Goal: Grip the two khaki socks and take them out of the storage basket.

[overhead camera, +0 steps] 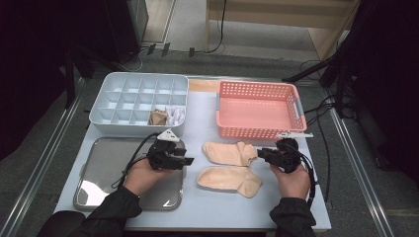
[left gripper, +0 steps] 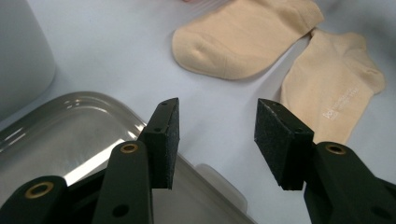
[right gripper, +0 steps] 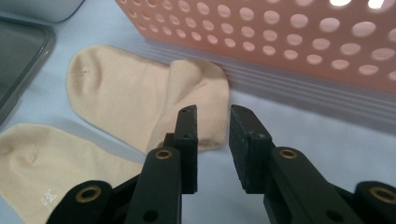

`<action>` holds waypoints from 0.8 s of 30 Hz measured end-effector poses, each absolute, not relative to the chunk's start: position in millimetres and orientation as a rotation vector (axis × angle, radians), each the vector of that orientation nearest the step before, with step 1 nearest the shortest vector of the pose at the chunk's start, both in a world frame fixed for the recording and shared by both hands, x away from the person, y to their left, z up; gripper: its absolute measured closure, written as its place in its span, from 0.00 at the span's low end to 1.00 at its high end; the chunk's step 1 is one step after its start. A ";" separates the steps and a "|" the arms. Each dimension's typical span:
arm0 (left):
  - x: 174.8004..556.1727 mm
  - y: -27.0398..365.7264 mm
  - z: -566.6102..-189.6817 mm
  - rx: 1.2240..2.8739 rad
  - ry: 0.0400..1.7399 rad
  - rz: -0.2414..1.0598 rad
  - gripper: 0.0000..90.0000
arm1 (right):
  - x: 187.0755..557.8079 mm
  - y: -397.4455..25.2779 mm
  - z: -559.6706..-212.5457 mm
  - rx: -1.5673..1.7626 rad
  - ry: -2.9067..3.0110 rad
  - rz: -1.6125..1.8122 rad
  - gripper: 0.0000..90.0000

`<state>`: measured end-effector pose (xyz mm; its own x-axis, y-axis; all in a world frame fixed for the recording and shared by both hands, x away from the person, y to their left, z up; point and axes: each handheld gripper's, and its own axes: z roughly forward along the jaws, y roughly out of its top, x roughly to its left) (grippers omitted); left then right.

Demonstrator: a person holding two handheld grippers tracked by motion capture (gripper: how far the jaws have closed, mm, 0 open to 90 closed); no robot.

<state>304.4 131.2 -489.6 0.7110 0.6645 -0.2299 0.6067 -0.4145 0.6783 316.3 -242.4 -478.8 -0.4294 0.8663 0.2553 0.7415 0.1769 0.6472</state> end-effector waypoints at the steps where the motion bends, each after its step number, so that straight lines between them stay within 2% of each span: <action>1: 306.3 130.5 -489.5 2.144 0.960 0.093 0.58 | 318.0 -242.6 -479.4 1.569 2.270 1.100 0.82; 13: 325.4 116.1 -491.4 2.160 0.978 0.113 0.57 | 334.9 -227.9 -489.3 1.417 2.376 1.136 0.73; 24: 343.9 102.4 -491.4 2.175 0.983 0.121 0.61 | 341.6 -234.8 -493.6 1.363 2.373 1.088 0.72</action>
<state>343.9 102.4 -491.4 0.7027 0.6825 -0.2008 0.6133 -0.4380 0.6573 341.6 -234.8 -493.6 -0.5565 0.8108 0.1813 0.6667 0.3056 0.6798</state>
